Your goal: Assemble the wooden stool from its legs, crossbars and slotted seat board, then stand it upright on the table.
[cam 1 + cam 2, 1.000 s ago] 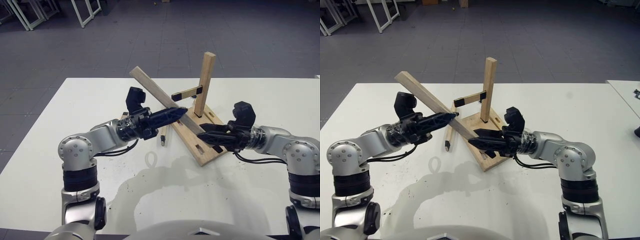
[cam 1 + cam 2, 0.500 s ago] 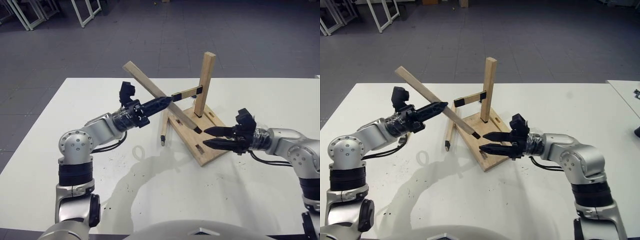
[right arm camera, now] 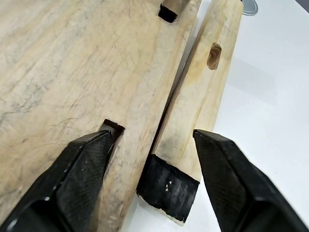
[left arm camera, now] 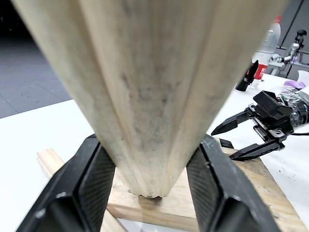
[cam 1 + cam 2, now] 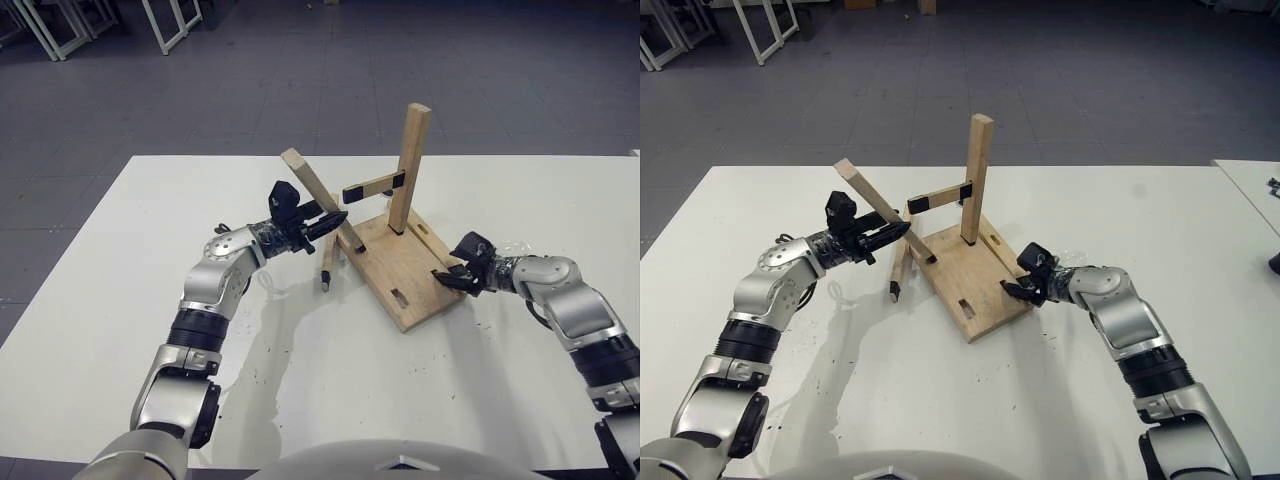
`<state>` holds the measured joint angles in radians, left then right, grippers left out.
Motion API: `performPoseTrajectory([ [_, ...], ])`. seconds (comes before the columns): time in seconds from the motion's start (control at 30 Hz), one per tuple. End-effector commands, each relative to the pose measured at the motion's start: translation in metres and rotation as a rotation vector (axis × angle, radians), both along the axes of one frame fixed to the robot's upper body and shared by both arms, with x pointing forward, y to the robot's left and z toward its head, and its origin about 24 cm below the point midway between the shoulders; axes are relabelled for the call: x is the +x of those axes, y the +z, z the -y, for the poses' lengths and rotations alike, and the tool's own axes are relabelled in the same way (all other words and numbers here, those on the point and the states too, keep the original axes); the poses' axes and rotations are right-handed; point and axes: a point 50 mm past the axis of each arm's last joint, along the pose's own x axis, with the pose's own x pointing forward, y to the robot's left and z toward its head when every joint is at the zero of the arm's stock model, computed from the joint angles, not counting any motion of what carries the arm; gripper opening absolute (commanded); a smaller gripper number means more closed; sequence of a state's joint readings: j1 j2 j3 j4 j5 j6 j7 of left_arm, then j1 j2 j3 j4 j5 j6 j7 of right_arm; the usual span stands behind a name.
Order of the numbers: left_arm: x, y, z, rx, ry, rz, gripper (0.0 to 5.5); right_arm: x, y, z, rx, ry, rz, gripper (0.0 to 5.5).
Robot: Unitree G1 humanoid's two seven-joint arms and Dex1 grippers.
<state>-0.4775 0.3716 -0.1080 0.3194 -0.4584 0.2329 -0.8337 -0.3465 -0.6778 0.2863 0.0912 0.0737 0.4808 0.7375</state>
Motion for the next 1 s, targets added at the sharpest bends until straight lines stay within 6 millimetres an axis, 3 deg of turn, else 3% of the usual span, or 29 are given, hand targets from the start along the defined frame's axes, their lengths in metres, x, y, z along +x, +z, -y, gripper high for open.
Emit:
performPoseTrajectory([
  [0.03,0.0,-0.016,-0.002,0.095,-0.058,-0.065,2.05,0.002,-0.013,-0.004,-0.06,0.027,-0.029,3.14],
  [0.13,-0.002,-0.03,-0.01,0.215,-0.131,-0.201,2.05,0.002,-0.018,0.0,-0.151,0.066,-0.064,3.14],
  [0.27,-0.008,-0.043,-0.025,0.243,-0.134,-0.453,2.05,-0.007,-0.027,0.016,-0.258,0.111,-0.176,3.14],
  [0.47,-0.009,-0.028,-0.041,0.218,-0.018,-0.467,2.04,-0.024,-0.039,0.027,-0.261,0.104,-0.279,3.14],
  [0.63,-0.029,-0.023,-0.03,0.213,0.027,-0.446,2.04,-0.037,-0.034,0.023,-0.214,0.102,-0.288,3.14],
  [0.87,-0.056,-0.038,-0.028,0.356,0.116,-0.578,2.04,-0.045,-0.02,0.013,-0.177,0.105,-0.257,3.14],
  [1.0,-0.072,-0.051,-0.017,0.473,0.124,-0.583,2.04,-0.046,-0.011,0.004,-0.134,0.094,-0.224,3.14],
])
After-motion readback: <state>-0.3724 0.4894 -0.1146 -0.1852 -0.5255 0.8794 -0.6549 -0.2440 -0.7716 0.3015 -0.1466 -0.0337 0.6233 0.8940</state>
